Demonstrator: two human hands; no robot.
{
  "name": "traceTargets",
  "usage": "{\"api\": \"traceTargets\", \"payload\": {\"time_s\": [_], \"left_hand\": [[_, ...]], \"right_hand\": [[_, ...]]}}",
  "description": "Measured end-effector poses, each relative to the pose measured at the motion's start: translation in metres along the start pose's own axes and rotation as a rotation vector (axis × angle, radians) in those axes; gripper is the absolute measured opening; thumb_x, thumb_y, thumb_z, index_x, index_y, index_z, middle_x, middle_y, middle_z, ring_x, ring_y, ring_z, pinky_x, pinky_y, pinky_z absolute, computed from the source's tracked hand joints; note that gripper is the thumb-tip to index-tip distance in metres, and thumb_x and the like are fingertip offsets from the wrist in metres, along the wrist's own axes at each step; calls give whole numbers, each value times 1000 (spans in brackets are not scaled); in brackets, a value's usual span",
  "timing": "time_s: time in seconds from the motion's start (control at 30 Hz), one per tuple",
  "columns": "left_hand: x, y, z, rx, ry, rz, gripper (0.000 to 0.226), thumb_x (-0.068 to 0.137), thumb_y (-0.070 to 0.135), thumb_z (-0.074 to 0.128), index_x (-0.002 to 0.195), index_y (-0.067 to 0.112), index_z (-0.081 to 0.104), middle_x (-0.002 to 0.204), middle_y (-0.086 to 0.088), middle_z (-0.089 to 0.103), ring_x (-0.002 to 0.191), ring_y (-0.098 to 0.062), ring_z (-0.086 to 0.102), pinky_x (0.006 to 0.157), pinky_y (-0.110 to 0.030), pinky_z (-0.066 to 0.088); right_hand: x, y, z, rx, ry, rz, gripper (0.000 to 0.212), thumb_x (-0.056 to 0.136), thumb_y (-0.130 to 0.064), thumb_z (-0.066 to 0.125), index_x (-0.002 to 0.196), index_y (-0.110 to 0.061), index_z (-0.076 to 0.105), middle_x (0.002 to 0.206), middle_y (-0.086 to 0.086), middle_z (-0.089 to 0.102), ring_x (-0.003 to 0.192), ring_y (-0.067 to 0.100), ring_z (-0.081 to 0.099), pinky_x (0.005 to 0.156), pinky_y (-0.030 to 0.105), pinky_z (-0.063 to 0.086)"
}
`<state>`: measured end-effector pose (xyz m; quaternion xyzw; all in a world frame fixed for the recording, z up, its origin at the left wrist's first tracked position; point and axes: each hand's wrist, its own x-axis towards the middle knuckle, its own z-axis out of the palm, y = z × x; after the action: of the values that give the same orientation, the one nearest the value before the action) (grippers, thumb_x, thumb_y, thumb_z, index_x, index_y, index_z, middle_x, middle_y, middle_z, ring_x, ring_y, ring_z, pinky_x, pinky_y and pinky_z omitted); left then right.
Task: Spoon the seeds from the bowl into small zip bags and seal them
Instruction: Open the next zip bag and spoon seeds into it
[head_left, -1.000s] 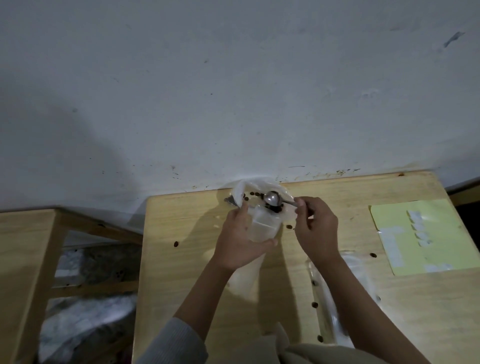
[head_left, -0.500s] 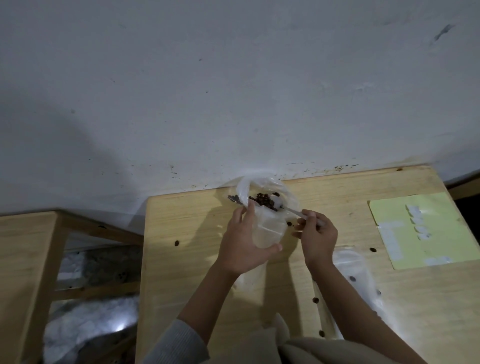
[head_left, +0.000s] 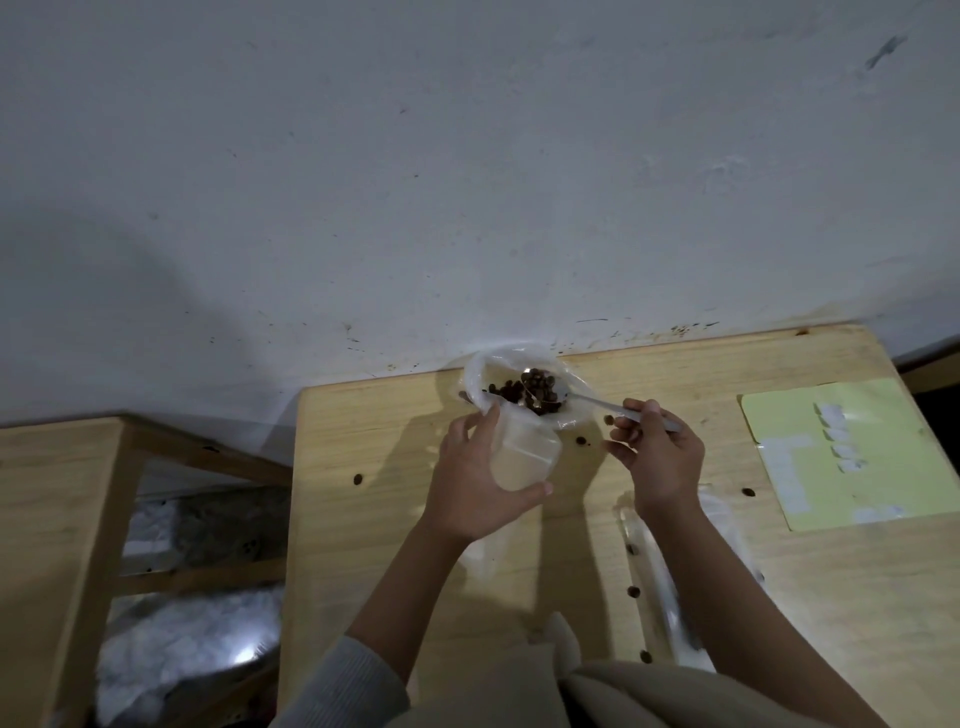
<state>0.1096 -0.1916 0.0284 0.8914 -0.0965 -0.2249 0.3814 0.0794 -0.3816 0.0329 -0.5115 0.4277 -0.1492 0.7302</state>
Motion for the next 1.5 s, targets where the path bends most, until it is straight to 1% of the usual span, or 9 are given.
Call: {"api": "traceTargets", "payload": {"time_s": [0.1,0.47,0.67,0.83,0.9,0.97,1.13,1.33,1.5], "left_hand": [[-5,1,-1,31,56,27,106,63,57,77,148,36,18,134,4,30,125,-15,29,100,-30,33],[-19,8,1,48,204,89,102,60,53,74,146,38,23,122,7,36,109,-15,30,97,-35,36],[-22,2,5,68,199,49,99,62,50,78,145,35,24,121,7,34,110,-16,29,95,-35,36],[-20,-5,7,45,170,16,101,63,50,78,147,32,23,124,5,36,113,-15,29,98,-37,38],[-15,-7,7,41,155,8,102,64,51,78,147,31,23,128,4,37,115,-16,28,99,-37,37],[-10,-8,7,33,140,4,101,64,52,77,147,32,23,132,5,37,117,-16,28,99,-36,36],[3,-8,5,17,116,18,99,63,53,76,146,39,22,133,9,38,114,-15,30,99,-40,37],[6,-8,5,17,96,32,101,61,58,73,147,36,24,133,11,39,116,-14,30,103,-41,34],[3,-10,4,31,95,29,101,61,58,74,147,34,25,132,10,39,114,-15,30,97,-37,36]], "right_hand": [[-6,-17,-6,9,-59,-44,27,100,-19,45,88,-5,66,67,7,58,55,11,59,56,28,56],[-45,-42,-25,-261,-318,-360,25,98,-10,47,85,-12,69,67,9,60,54,17,59,57,30,57],[-37,-32,-22,-245,-202,-424,22,98,-13,48,89,-15,68,70,7,63,57,13,61,58,27,55],[-14,0,-11,-416,-132,-428,18,97,-18,51,99,-15,68,77,2,67,67,5,64,64,31,55],[-7,12,-4,-470,-125,-429,19,97,-18,52,104,-12,68,79,-3,67,71,3,65,64,23,53],[-1,21,3,-505,-120,-418,20,97,-18,51,105,-12,68,80,-4,67,75,8,65,63,16,50],[10,37,17,-411,-96,-206,21,97,-17,49,95,-16,69,75,3,69,72,18,65,73,38,55],[10,34,26,-390,-154,-83,23,97,-15,49,93,-10,71,73,7,68,56,13,56,51,22,46],[6,25,25,-208,-77,53,28,99,-20,48,85,-16,71,75,5,68,53,13,51,54,26,44]]}}
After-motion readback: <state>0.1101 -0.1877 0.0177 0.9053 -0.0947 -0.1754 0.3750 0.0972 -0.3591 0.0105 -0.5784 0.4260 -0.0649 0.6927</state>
